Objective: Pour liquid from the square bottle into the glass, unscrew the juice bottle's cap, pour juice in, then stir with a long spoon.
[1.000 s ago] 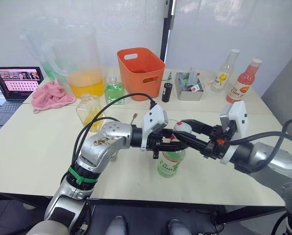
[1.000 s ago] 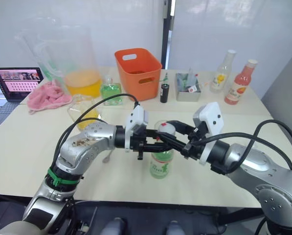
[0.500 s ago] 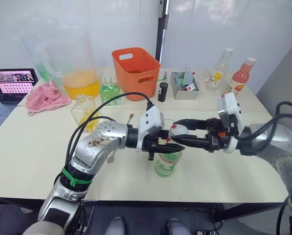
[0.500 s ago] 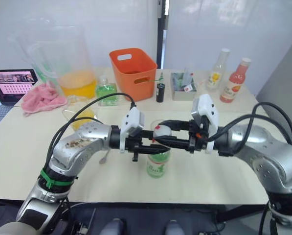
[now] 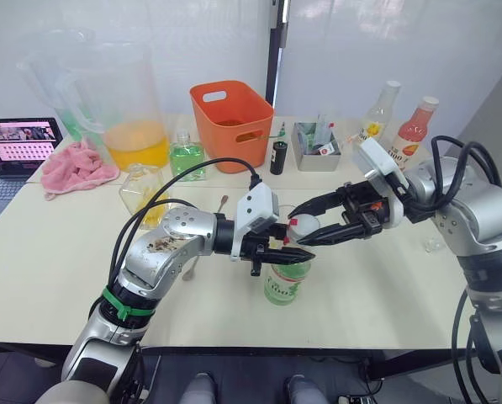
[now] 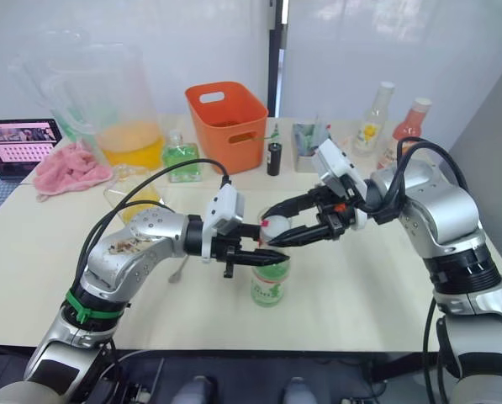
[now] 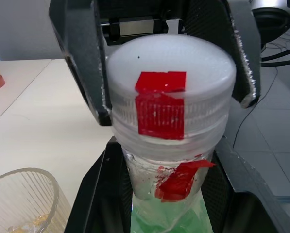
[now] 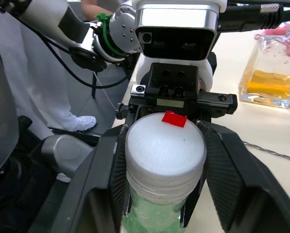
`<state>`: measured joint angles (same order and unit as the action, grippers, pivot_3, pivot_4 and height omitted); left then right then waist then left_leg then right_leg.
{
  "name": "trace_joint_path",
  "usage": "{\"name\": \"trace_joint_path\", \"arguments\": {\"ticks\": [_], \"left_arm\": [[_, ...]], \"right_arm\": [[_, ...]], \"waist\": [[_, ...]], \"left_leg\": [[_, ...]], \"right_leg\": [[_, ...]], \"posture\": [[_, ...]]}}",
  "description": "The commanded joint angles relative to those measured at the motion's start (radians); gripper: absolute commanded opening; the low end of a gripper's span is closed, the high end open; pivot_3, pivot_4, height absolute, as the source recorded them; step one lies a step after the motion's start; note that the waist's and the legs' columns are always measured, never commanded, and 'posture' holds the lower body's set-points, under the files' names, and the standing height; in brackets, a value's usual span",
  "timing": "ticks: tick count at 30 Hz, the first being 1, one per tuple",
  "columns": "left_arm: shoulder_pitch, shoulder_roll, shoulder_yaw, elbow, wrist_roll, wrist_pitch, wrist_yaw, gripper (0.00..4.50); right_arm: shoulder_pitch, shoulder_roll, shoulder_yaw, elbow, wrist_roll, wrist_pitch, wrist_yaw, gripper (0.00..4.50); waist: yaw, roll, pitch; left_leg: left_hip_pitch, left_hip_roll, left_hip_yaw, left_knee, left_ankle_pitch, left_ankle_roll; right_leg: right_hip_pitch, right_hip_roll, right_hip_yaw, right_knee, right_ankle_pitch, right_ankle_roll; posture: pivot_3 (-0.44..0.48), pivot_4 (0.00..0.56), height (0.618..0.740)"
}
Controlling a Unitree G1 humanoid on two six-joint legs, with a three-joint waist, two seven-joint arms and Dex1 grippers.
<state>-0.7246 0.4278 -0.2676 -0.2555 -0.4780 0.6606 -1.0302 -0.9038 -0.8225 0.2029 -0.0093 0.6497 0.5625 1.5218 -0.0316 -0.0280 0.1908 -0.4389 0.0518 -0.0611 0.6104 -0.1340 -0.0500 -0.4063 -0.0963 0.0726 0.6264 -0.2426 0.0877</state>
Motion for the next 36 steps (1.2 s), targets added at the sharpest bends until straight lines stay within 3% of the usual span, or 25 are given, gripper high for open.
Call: {"name": "trace_joint_path", "arguments": {"ticks": [1,3,4,9,16,20,26,36], "left_arm": [[0.001,-0.004,0.003,-0.025,-0.017,0.017,0.007,1.43],[0.003,-0.007,0.002,-0.029,-0.018,0.020,0.011,1.43],[0.003,-0.008,0.001,-0.030,-0.018,0.021,0.013,1.43],[0.008,-0.010,0.003,-0.036,-0.028,0.041,0.023,1.43],[0.008,-0.031,-0.009,-0.010,-0.027,0.037,0.031,1.43],[0.009,-0.045,-0.012,0.001,-0.030,0.038,0.029,1.43],[-0.003,-0.068,-0.029,0.027,-0.025,0.035,0.015,1.43],[-0.012,-0.069,-0.039,0.040,-0.022,0.033,0.005,1.43]], "right_arm": [[-0.018,0.002,-0.039,-0.022,0.011,0.023,0.016,3.68],[-0.012,-0.011,-0.072,-0.032,0.028,0.055,0.002,4.35],[-0.009,-0.017,-0.085,-0.036,0.034,0.068,-0.004,4.48],[0.078,-0.048,-0.244,-0.127,0.136,0.188,-0.113,4.48],[0.324,0.021,-0.480,-0.406,0.257,0.280,-0.492,4.48],[0.411,0.053,-0.540,-0.525,0.328,0.318,-0.663,4.48],[0.562,0.097,-0.541,-0.699,0.389,0.325,-0.870,4.48],[0.572,0.092,-0.466,-0.716,0.371,0.301,-0.979,4.48]], "waist": [[0.000,0.000,0.000],[0.001,0.000,0.000],[0.003,0.000,0.000],[0.013,0.000,0.000],[0.017,0.000,0.000],[0.018,0.000,0.000],[0.023,0.000,0.000],[0.022,0.000,0.000]], "left_leg": [[0.000,0.000,0.000,0.000,0.000,0.000],[0.000,0.000,0.000,0.000,0.000,0.000],[0.000,0.000,0.000,0.000,0.000,0.000],[0.000,0.000,0.000,0.000,0.000,0.000],[0.000,0.000,0.000,0.000,0.000,0.000],[0.000,0.000,0.000,0.001,0.000,0.000],[0.000,0.000,0.000,0.001,0.000,0.000],[0.000,0.000,0.000,0.002,0.000,0.000]], "right_leg": [[0.000,0.000,0.000,0.000,0.000,0.000],[0.000,0.000,0.000,0.000,0.000,0.000],[0.000,0.000,0.000,0.001,0.000,0.000],[0.000,0.000,0.000,0.000,0.000,0.000],[0.000,0.000,0.000,0.001,0.000,0.000],[0.000,0.000,0.000,0.001,0.000,0.000],[0.001,0.000,0.000,0.000,0.000,0.000],[0.001,0.000,0.000,0.000,-0.002,-0.004]], "posture": [[0.000,0.150,0.740],[0.000,0.150,0.740],[0.000,0.150,0.740],[0.000,0.150,0.740],[0.000,0.150,0.740],[0.000,0.150,0.740],[0.000,0.150,0.740],[0.000,0.150,0.740]]}}
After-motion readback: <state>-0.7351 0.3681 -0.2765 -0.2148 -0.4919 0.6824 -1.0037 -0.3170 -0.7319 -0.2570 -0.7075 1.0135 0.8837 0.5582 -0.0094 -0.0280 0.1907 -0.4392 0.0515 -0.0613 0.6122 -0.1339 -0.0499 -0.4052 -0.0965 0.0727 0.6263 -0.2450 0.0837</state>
